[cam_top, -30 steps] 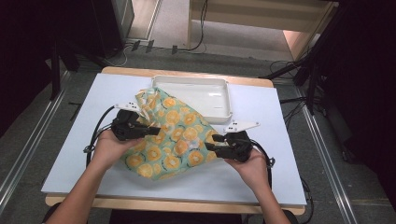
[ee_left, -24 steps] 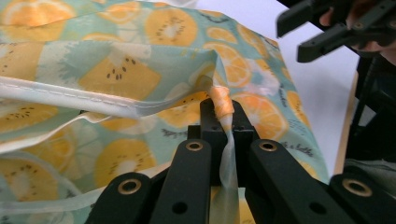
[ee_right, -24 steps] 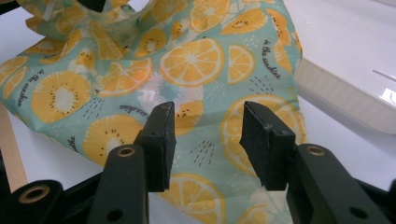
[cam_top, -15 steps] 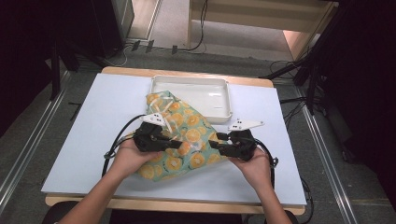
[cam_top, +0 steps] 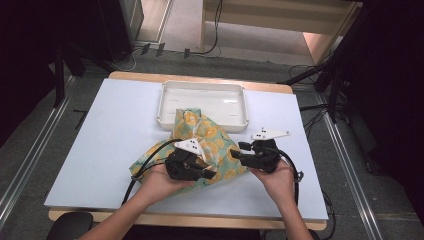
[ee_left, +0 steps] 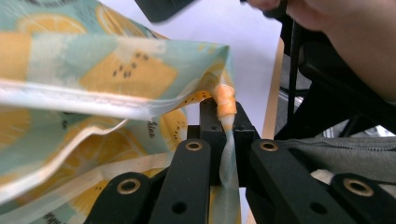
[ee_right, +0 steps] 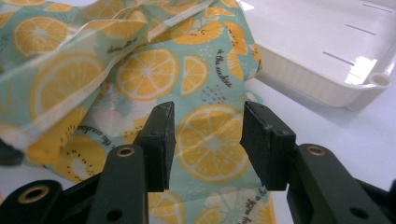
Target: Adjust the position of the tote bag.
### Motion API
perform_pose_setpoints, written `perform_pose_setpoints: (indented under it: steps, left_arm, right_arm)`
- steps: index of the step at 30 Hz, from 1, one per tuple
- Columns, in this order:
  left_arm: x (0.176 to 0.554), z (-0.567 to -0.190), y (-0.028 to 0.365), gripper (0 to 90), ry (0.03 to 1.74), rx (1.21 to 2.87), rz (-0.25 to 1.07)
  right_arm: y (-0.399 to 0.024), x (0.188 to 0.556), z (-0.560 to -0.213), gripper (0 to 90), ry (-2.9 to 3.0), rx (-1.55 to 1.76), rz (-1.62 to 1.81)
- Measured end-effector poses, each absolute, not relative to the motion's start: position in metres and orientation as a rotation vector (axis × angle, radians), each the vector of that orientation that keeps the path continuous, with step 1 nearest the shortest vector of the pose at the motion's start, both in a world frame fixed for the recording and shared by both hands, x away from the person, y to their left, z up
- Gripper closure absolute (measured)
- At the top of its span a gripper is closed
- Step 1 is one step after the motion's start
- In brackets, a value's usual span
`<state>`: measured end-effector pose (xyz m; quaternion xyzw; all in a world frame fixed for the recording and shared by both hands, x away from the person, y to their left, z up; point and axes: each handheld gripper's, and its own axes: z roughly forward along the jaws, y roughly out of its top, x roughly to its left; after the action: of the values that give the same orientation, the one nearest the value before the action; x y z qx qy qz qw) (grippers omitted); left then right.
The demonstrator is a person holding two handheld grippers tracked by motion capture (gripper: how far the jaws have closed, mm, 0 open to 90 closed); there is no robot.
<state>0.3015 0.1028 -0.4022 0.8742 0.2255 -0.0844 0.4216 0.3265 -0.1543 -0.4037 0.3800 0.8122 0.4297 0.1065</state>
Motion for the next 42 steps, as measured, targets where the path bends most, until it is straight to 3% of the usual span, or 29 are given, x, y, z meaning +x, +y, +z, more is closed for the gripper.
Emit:
perform_pose_setpoints:
  steps: [3, 8, 13, 20, 42]
  left_arm:
    - [0.302, -0.407, 0.099, 85.3, 0.559, 2.219, -0.215]
    - [0.304, -0.401, 0.102, 73.4, 0.558, 2.223, -0.234]
    - [0.304, -0.391, 0.107, 55.8, 0.566, 2.255, -0.200]
    - [0.308, -0.382, 0.121, 43.2, 0.617, 2.258, -0.166]
    - [0.314, -0.349, 0.176, 40.8, 0.711, 2.197, -0.010]
  right_arm:
    - [-0.157, 0.326, -0.405, 55.1, 2.389, 1.125, 1.253]
    - [-0.159, 0.325, -0.406, 55.0, 2.385, 1.135, 1.249]
    - [-0.159, 0.324, -0.405, 54.7, 2.386, 1.134, 1.255]
    - [-0.156, 0.325, -0.408, 54.3, 2.409, 1.107, 1.237]
    - [-0.150, 0.321, -0.398, 56.0, 2.413, 1.086, 1.295]
